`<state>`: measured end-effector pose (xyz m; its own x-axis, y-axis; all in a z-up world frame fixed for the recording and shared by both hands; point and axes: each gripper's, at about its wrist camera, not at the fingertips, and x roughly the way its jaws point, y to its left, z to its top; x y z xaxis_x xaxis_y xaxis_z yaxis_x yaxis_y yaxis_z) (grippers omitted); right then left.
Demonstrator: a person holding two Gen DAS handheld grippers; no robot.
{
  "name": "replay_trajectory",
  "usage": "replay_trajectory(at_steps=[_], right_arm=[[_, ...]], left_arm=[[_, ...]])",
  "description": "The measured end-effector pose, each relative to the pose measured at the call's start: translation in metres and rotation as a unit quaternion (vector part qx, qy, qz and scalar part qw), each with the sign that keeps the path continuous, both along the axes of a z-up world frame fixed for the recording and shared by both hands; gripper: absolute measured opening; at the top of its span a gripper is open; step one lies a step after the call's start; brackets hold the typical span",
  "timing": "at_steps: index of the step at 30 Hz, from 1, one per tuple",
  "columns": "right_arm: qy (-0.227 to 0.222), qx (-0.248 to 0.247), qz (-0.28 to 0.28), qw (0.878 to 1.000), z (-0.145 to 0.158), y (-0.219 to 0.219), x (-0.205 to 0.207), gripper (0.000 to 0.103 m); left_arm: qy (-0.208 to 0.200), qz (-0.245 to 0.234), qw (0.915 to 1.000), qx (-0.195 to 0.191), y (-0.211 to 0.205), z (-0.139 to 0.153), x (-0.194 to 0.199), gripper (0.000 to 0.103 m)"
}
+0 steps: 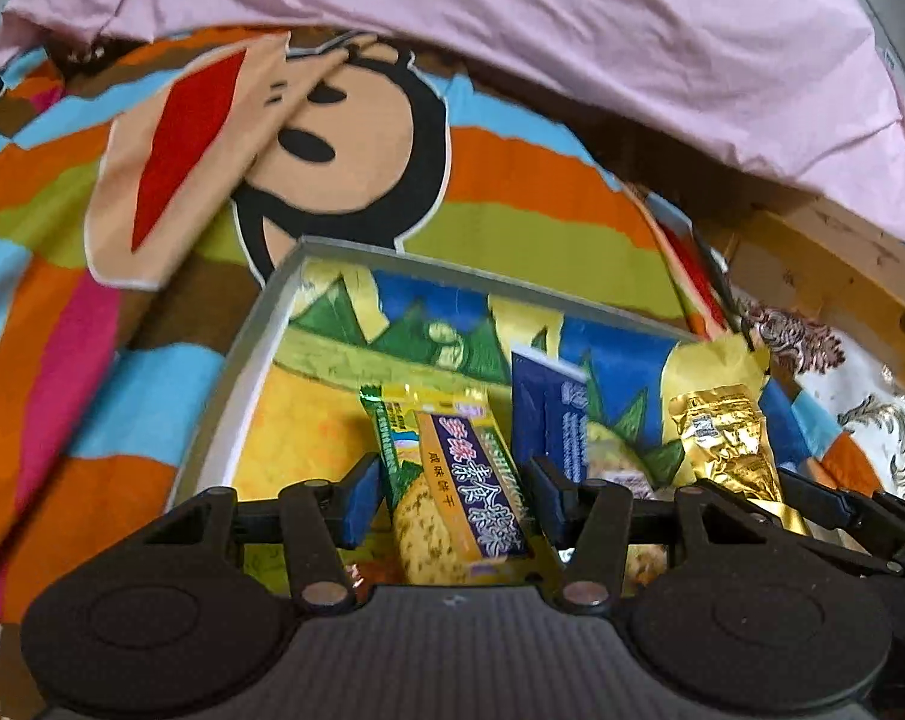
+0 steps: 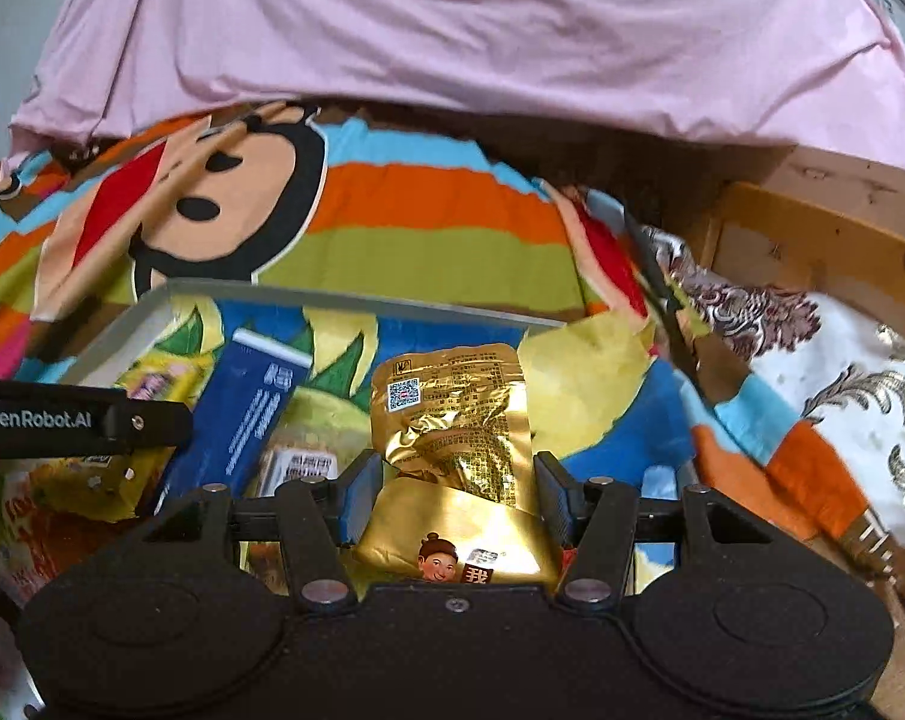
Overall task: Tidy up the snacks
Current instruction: 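Lower the biscuit packet into the tray with the left tool while the right tool drops the gold packet, then lift both open tools away from the tray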
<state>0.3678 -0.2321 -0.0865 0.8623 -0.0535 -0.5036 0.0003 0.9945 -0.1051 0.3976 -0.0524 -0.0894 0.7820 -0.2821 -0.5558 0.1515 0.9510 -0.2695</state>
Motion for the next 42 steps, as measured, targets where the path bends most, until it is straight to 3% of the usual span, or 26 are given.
replay_trajectory(at_steps=[3,7,11,15,21,32,36,42], right_arm=[[0.015,0.004,0.005,1.000,-0.006,0.001,0.000,0.060],[0.010,-0.003,-0.006,1.000,0.000,0.000,-0.004,0.080],[-0.014,0.012,-0.024,1.000,0.027,-0.008,-0.014,0.087],[-0.064,0.030,-0.043,0.997,0.065,-0.017,-0.037,0.102],[-0.129,0.009,-0.039,0.991,0.112,-0.014,-0.083,0.102],[-0.209,0.019,-0.031,0.977,0.152,-0.012,-0.186,0.102],[-0.223,0.034,-0.033,0.974,0.161,-0.019,-0.223,0.102],[-0.215,0.044,-0.028,0.975,0.150,-0.024,-0.276,0.102]], left_arm=[[0.001,-0.001,1.0000,0.003,-0.001,-0.002,0.000,0.057],[0.008,0.004,0.9999,-0.006,0.001,0.002,0.002,0.060],[-0.003,0.003,0.9999,-0.016,0.005,0.016,-0.005,0.072],[-0.037,0.009,0.9993,-0.002,0.008,0.043,-0.024,0.085],[-0.100,0.033,0.9942,-0.021,0.024,0.092,-0.073,0.102],[-0.170,0.055,0.9839,0.005,0.030,0.137,-0.170,0.102],[-0.194,0.057,0.9787,0.036,0.029,0.149,-0.200,0.103],[-0.211,0.075,0.9735,0.048,0.035,0.147,-0.255,0.103]])
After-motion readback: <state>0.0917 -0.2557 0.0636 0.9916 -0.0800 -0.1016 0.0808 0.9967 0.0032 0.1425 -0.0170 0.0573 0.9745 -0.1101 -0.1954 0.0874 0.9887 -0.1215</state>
